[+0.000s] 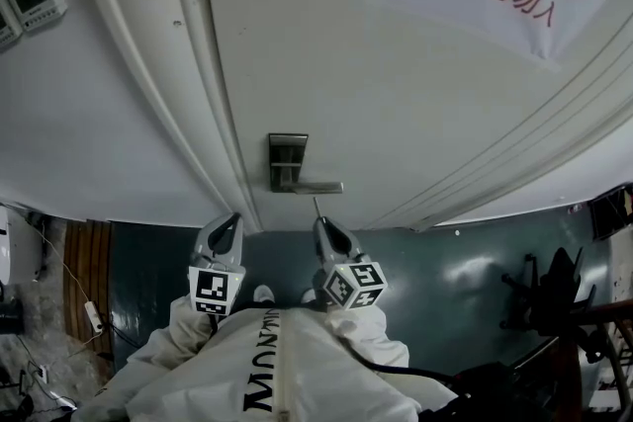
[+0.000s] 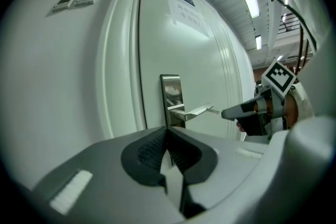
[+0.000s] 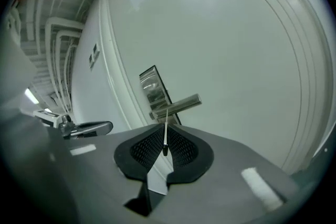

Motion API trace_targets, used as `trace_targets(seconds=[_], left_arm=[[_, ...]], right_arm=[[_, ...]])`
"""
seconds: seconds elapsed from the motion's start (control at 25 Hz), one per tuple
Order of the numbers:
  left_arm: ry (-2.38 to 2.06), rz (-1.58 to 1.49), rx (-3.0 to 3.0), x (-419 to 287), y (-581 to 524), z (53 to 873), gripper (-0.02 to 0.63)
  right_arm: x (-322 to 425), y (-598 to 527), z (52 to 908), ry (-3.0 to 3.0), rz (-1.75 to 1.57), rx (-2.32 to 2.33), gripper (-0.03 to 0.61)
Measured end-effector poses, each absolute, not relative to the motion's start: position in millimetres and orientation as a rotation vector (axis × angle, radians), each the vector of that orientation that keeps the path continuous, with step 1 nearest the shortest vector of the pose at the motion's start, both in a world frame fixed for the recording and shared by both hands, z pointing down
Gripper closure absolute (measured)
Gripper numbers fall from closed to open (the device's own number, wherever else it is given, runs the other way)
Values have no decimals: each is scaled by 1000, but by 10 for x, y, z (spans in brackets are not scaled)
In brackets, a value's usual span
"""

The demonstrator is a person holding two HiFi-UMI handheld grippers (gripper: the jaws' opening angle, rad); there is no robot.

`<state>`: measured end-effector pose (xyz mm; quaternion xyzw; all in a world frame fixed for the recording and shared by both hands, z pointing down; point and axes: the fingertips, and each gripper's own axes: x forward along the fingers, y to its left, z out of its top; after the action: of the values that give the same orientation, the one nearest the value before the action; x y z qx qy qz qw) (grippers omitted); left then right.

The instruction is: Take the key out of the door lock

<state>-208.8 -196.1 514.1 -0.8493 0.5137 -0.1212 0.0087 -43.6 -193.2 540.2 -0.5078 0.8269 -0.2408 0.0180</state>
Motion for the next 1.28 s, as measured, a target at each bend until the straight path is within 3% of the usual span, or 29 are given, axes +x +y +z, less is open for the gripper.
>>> trace_targets(seconds=[0.48, 1.28], left_arm=[[1616, -341, -2634, -1829, -2026, 4995, 614], [1866, -489, -2457, -1905, -1563, 5041, 614]], right_arm=[[30, -1882, 5032, 2665, -286, -1902, 557], [269, -1783, 4945, 2706, -295, -1731, 555]])
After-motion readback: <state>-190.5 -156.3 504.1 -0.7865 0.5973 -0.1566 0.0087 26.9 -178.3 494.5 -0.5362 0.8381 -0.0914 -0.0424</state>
